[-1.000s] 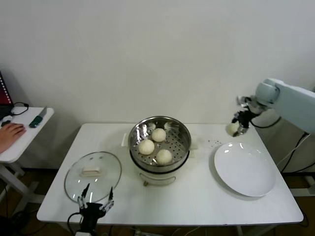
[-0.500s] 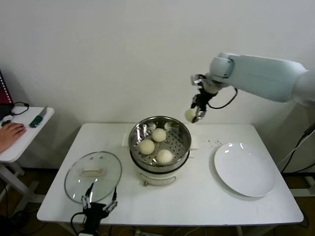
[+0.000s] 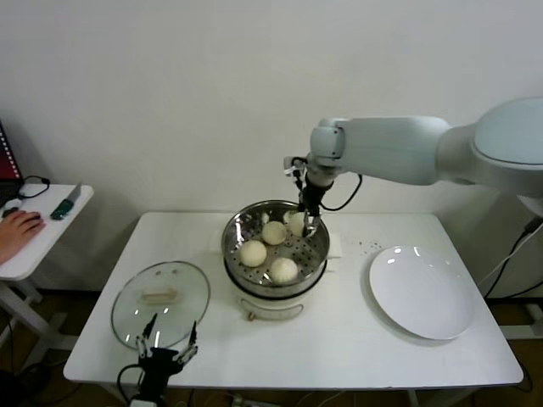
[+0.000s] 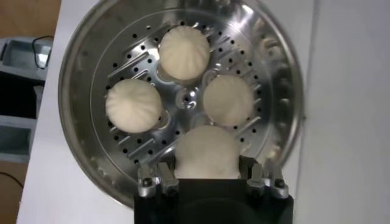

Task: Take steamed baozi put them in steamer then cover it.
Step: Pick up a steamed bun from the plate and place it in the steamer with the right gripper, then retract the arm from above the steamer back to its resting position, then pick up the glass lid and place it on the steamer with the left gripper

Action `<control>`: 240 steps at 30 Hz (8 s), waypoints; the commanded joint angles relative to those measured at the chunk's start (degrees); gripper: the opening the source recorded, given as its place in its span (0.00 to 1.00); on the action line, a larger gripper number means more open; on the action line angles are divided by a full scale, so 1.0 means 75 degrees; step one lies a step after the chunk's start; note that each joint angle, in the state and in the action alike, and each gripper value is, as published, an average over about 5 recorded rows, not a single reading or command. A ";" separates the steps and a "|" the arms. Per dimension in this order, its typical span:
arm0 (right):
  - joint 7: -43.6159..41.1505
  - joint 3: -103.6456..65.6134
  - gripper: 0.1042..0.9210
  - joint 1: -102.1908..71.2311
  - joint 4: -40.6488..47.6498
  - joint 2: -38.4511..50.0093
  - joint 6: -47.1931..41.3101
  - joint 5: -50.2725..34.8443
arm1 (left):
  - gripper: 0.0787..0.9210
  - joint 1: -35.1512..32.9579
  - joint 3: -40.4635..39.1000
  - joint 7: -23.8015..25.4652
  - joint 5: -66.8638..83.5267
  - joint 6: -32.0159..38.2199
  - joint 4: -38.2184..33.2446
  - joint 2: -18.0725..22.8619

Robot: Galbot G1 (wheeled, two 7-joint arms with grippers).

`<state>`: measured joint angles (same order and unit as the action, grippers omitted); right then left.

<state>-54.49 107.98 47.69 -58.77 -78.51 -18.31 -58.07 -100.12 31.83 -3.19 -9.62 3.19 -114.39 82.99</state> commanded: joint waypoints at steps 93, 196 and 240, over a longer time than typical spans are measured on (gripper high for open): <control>0.5093 -2.0453 0.88 -1.8057 -0.5849 0.2389 0.2709 0.3893 | 0.88 0.1159 0.0129 0.0268 -0.9165 -0.1278 0.0622 -0.1315; 0.5423 -1.9427 0.88 -1.6542 -0.4598 0.1999 0.2369 0.6612 | 0.08 0.7136 -0.4907 0.3001 -0.8820 -0.6425 -0.0500 -0.3331; 0.5224 -1.9817 0.88 -1.6765 -0.4529 0.1876 0.2619 0.6593 | 0.08 0.7119 -0.5616 0.2454 -1.0295 -0.6425 0.2782 0.0408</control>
<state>-15.14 -40.59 -78.14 -92.90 -64.22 1.16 -8.67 -46.66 -9.89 16.00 -86.65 -42.19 -96.02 84.06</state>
